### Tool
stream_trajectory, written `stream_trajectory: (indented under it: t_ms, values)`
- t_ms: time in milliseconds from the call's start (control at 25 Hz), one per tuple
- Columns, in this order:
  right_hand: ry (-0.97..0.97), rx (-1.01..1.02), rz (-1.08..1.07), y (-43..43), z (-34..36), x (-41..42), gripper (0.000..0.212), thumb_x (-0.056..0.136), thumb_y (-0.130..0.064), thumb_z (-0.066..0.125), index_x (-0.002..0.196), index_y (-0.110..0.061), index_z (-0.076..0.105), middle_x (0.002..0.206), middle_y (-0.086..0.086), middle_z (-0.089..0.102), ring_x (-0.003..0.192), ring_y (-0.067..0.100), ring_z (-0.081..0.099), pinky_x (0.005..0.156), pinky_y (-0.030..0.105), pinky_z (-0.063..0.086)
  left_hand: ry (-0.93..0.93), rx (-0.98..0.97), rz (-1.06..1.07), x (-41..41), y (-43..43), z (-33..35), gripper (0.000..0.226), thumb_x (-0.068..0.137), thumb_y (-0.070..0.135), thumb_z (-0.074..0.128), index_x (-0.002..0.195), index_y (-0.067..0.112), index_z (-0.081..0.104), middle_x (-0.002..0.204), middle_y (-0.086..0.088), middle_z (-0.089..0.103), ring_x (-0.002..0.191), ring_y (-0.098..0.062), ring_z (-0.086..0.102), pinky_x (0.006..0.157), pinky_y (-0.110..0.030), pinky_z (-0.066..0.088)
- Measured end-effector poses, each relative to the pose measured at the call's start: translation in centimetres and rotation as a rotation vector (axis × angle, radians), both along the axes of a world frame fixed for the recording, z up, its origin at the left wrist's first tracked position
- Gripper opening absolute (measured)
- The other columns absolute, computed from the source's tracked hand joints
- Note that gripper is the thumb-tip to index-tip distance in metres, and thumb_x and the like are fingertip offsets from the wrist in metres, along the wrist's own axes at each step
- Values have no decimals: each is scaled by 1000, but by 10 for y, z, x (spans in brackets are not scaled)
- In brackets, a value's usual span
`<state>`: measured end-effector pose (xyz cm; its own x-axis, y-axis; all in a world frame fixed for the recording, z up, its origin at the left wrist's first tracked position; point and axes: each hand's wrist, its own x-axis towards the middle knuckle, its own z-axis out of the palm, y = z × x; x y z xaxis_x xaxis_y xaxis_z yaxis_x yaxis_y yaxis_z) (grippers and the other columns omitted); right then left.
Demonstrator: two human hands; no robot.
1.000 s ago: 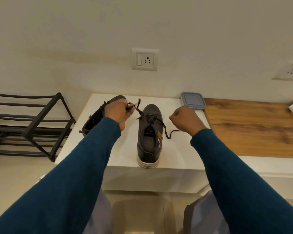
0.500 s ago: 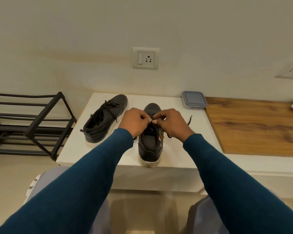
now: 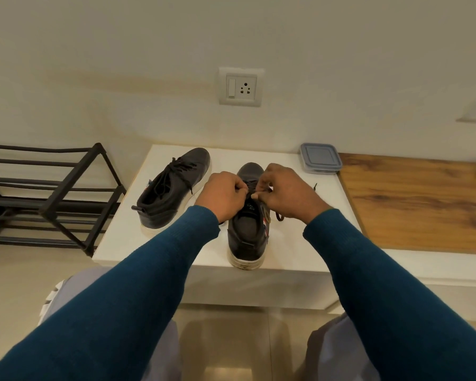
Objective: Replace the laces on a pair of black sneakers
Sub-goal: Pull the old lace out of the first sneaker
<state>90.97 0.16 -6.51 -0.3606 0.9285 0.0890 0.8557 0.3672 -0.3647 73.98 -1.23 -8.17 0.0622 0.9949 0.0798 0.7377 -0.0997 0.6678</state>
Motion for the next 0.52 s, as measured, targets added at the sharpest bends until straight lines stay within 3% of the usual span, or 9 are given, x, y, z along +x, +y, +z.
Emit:
stream_trajectory:
  t_ms: [120, 200, 280, 400, 520]
  values:
    - [112, -33, -56, 1, 2, 3, 49, 92, -48, 62, 65, -7, 61, 62, 3, 55, 56, 16, 47, 54, 32, 42, 27, 22, 14, 2, -3, 0, 18, 95, 21, 58, 95, 15, 74, 94, -3, 71, 84, -17, 66, 81, -36, 59]
    - [209, -35, -113, -1, 0, 0, 26, 95, -38, 64, 80, -17, 67, 70, -9, 57, 64, 8, 53, 60, 24, 44, -2, 21, 19, 3, -3, 0, 17, 93, 20, 56, 88, 14, 71, 87, -2, 69, 80, -18, 66, 78, -39, 59]
    - [287, -86, -94, -3, -3, -5, 11, 93, -28, 69, 95, -18, 74, 82, -10, 65, 74, 6, 62, 74, 28, 55, -22, 6, 20, 3, -3, -1, 16, 93, 22, 57, 86, 14, 69, 86, -3, 68, 80, -20, 66, 76, -38, 59]
    - [325, -153, -129, 0, -7, -7, 6, 91, -23, 71, 87, -19, 74, 78, -7, 68, 74, 10, 65, 81, 37, 59, -17, 4, 9, 2, -3, -2, 17, 96, 20, 56, 90, 11, 69, 88, -5, 68, 84, -23, 67, 78, -40, 60]
    - [356, -212, -161, 2, -12, -4, 10, 94, -22, 68, 85, -18, 70, 77, 2, 70, 72, 20, 69, 79, 42, 61, -32, 12, -4, -1, -1, -5, 19, 97, 18, 54, 94, 8, 69, 91, -7, 69, 86, -23, 66, 80, -42, 59]
